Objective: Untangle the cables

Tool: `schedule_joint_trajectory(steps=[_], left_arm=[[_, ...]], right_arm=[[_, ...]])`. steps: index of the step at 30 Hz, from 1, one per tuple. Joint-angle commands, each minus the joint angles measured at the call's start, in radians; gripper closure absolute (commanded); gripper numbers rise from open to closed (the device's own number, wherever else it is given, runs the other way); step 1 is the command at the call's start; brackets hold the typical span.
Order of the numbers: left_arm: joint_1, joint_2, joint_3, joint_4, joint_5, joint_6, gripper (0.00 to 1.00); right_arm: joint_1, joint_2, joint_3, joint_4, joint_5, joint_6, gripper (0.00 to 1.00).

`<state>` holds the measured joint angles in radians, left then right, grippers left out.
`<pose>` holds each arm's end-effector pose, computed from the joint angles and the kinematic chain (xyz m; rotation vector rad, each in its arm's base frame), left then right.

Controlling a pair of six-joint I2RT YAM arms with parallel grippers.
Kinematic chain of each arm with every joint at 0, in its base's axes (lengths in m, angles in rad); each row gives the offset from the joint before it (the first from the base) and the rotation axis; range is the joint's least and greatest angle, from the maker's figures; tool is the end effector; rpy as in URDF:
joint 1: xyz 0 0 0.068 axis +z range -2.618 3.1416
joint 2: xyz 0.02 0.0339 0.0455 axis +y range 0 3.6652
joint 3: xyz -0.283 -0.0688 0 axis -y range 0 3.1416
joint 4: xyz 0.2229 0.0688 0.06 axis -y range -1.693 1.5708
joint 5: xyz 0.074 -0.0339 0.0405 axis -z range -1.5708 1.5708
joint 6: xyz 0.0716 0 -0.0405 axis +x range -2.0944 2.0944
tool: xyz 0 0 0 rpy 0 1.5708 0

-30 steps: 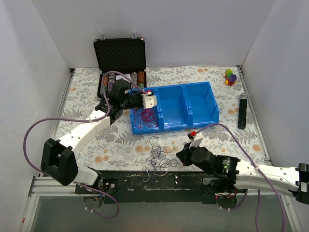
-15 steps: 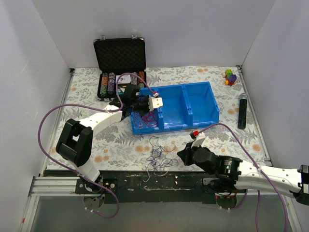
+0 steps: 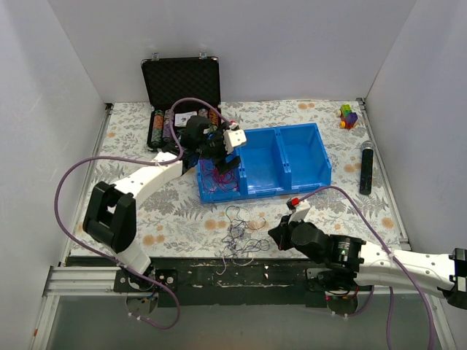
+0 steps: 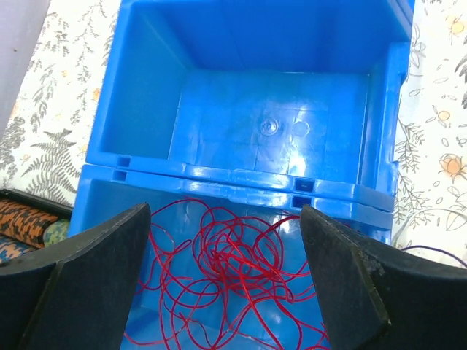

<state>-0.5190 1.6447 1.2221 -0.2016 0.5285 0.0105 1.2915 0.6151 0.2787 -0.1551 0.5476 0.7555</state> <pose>0.3112 -0.2193 0.2796 0.8727 2.0502 -0.8623 0.0739 0.1226 0.1961 -0.2090 2.0551 0.7442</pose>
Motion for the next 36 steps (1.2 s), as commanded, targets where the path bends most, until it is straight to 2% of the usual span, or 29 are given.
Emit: schedule_joint_trajectory(steps=[1, 7, 11, 14, 16, 19, 22, 27, 30, 36], left_arm=[[0.005, -0.138, 0.037, -0.016, -0.004, -0.066, 0.16], [0.004, -0.327, 0.011, -0.102, 0.025, -0.067, 0.18], [-0.004, -0.472, -0.108, -0.232, 0.070, 0.049, 0.18], [-0.024, -0.586, -0.214, -0.286, 0.093, 0.077, 0.19], [-0.038, -0.637, -0.252, -0.361, 0.119, 0.129, 0.19], [-0.053, -0.692, -0.302, -0.398, 0.169, 0.149, 0.20], [-0.070, -0.712, -0.346, -0.319, 0.229, 0.097, 0.20], [-0.119, -0.712, -0.418, -0.038, 0.301, -0.125, 0.22], [-0.160, -0.729, -0.470, 0.109, 0.292, -0.205, 0.22], [-0.188, -0.681, -0.449, 0.142, 0.268, -0.227, 0.23]], right_arm=[[0.006, 0.005, 0.016, 0.028, 0.029, -0.007, 0.99], [0.006, -0.017, 0.065, -0.001, 0.043, -0.041, 0.99], [0.006, 0.003, 0.141, -0.020, 0.054, -0.125, 0.99], [0.005, 0.040, 0.197, -0.044, 0.067, -0.159, 0.88], [0.006, 0.060, 0.220, -0.046, 0.069, -0.173, 0.88], [0.005, 0.075, 0.252, -0.026, 0.058, -0.188, 0.99], [0.006, 0.089, 0.296, 0.008, 0.016, -0.234, 0.99], [0.006, 0.087, 0.398, 0.100, -0.188, -0.376, 0.99], [0.006, 0.094, 0.480, 0.089, -0.253, -0.419, 0.99], [0.006, 0.118, 0.565, 0.071, -0.353, -0.456, 0.99]])
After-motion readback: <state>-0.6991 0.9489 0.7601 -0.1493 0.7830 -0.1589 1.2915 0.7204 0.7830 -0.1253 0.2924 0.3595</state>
